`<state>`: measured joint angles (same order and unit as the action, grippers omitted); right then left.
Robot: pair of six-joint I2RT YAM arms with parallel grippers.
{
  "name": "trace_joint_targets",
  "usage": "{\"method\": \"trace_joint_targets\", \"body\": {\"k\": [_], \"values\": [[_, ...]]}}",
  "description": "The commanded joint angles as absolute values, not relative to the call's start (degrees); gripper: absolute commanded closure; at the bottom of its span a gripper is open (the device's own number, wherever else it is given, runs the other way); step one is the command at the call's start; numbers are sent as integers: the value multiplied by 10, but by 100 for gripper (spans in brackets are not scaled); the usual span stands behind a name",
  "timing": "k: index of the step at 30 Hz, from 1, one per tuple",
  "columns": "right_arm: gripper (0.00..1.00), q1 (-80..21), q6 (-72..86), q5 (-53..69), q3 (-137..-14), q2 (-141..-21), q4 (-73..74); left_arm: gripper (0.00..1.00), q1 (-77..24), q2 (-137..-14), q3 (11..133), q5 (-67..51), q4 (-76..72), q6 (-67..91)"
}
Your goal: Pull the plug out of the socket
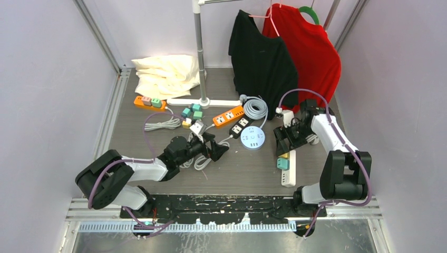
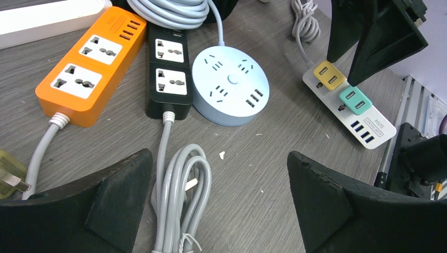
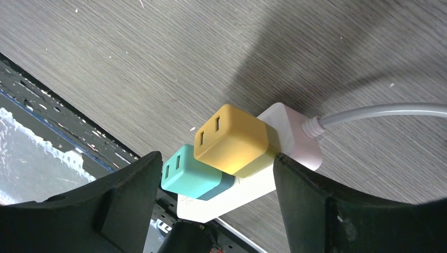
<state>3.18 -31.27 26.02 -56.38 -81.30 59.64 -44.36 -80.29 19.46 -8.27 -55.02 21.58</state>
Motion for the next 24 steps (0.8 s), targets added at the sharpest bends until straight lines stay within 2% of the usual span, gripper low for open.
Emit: {"method": "trace_joint_targets", "body": {"k": [1,10,16,24], "values": [[18,30,-286,233,-559,-807,572,3,-443,-785,189,-92,-606,200],[17,49,-272,177,-535,-784,557,3,-443,-780,185,-94,-610,199],[17,99,-292,199,-526,-766,570,3,-443,-780,185,-95,-610,199],[17,113,-295,161,-510,-774,562,3,-444,-777,182,-94,-611,200]]}}
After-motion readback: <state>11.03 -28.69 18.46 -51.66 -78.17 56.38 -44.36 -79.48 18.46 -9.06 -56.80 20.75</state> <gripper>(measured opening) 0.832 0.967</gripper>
